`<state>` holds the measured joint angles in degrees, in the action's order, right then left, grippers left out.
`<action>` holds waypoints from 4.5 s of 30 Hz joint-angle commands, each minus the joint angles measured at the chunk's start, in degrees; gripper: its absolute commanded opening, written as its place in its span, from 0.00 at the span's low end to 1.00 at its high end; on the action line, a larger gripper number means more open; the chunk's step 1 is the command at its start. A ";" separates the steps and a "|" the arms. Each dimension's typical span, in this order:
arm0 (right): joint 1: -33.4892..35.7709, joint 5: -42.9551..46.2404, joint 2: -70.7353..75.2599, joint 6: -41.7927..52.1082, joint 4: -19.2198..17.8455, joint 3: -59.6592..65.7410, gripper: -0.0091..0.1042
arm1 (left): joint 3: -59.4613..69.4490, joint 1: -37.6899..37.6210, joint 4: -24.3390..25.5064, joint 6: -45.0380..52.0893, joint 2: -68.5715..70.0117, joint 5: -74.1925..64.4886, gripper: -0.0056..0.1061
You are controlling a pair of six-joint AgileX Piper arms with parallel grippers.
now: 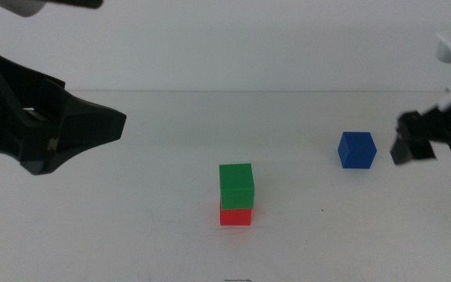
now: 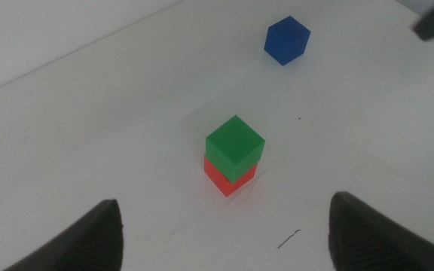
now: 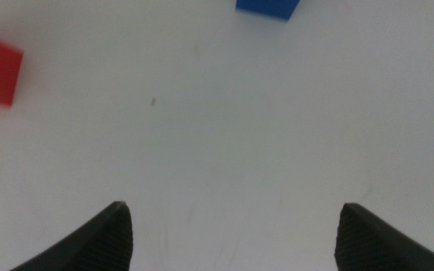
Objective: Stack red cubes first, then green, then blue cubes in a specific spot.
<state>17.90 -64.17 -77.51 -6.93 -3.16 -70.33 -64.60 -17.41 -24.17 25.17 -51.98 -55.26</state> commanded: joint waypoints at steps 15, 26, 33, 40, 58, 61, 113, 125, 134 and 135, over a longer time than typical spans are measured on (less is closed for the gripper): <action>-0.86 -9.04 -29.85 -0.87 -2.47 -33.09 0.82 | -1.47 -0.08 -1.94 -0.19 0.29 3.37 0.89; -5.08 -6.41 -39.36 -0.60 -0.82 -38.22 0.82 | -1.47 -0.08 -1.94 -0.19 0.29 3.37 0.89; -5.08 -2.27 -43.43 -1.81 -1.16 -38.22 0.81 | -1.47 -0.08 -1.94 -0.19 0.29 3.37 0.89; -5.08 -0.56 -45.45 -3.63 -2.07 -38.22 0.81 | -1.47 -0.08 -1.94 -0.19 0.29 3.37 0.89; -5.82 2.62 -47.43 -4.89 -3.02 -38.22 0.51 | -1.47 -0.08 -1.94 -0.19 0.29 3.37 0.89; -5.88 2.32 -47.38 -5.15 -4.15 -38.22 0.22 | -1.47 -0.08 -1.94 -0.19 0.29 3.37 0.89; 27.59 -9.78 -32.28 -34.69 -9.42 -38.80 0.17 | -1.47 -0.08 -1.89 -0.19 0.20 3.37 0.89; 28.71 -9.92 -33.90 -35.10 -9.14 -38.80 0.17 | -1.47 -0.08 -1.89 -0.19 0.20 3.37 0.89; 28.78 -10.32 -35.09 -35.32 -8.50 -38.80 0.17 | -1.47 -0.08 -1.89 -0.19 0.20 3.37 0.89; 28.78 -10.32 -35.21 -35.27 -8.50 -38.80 0.17 | -1.47 -0.08 -1.89 -0.19 0.20 3.37 0.89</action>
<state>46.67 -70.77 -115.67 -42.12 -10.52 -107.32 -64.60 -17.41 -24.17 25.17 -52.18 -55.26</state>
